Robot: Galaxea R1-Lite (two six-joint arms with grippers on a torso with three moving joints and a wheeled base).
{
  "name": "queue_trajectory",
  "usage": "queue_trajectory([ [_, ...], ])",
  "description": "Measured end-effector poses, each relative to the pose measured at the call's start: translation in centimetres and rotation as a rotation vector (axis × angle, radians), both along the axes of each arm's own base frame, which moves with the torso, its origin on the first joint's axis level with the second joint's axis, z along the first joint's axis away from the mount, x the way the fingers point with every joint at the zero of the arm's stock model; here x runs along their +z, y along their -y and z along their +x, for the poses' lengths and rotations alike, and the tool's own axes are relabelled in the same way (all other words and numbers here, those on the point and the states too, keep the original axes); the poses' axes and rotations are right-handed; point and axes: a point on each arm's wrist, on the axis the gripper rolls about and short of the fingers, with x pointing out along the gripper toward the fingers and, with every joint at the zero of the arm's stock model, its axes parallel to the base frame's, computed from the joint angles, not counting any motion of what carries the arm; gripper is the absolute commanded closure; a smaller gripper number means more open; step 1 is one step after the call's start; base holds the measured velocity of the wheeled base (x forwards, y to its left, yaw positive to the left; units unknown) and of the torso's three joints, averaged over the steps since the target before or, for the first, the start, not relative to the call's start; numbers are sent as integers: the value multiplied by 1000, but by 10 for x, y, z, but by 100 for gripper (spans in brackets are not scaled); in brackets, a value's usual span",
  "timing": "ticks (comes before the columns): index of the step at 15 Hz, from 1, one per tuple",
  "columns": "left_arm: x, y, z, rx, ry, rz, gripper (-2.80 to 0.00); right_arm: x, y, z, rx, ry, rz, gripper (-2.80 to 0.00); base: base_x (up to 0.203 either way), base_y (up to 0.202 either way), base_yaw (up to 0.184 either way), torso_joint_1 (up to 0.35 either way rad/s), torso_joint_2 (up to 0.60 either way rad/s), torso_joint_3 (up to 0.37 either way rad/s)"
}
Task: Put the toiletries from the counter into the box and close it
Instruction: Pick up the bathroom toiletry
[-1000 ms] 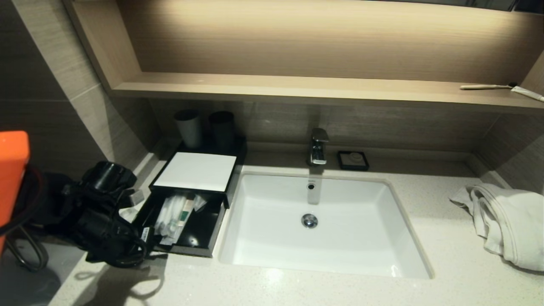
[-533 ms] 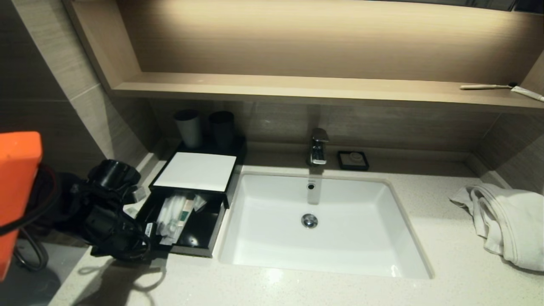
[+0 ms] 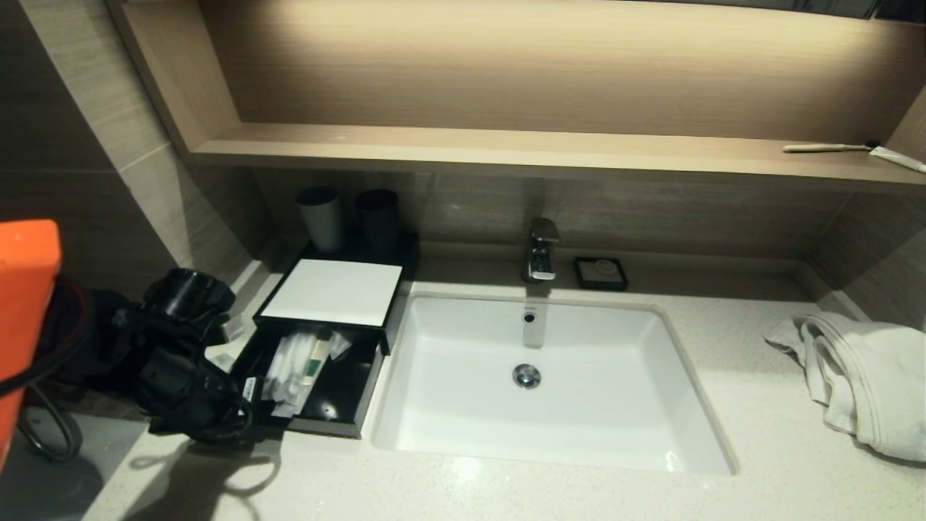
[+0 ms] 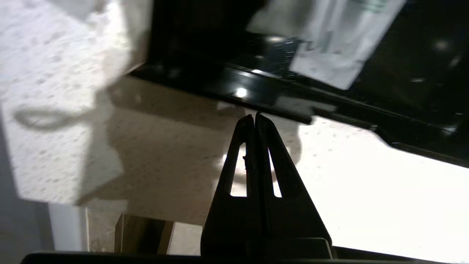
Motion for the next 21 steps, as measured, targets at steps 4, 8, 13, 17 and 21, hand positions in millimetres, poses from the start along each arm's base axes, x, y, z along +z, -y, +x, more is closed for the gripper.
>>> queue_trajectory([
  [4, 4, -25, -11, 104, -3, 46, 0, 0, 0, 0, 0, 0, 0, 0, 0, 0, 0, 0, 0, 0],
  [8, 8, -53, -16, 199, 4, 53, 0, 0, 0, 0, 0, 0, 0, 0, 0, 0, 0, 0, 0, 0],
  [13, 17, -61, -12, 236, 46, 52, 0, 0, 0, 0, 0, 0, 0, 0, 0, 0, 0, 0, 0, 0],
  [17, 16, -71, 3, 266, 59, 51, 0, 0, 0, 0, 0, 0, 0, 0, 0, 0, 0, 0, 0, 0],
  [21, 7, -78, 21, 296, 43, 41, 0, 0, 0, 0, 0, 0, 0, 0, 0, 0, 0, 0, 0, 0],
])
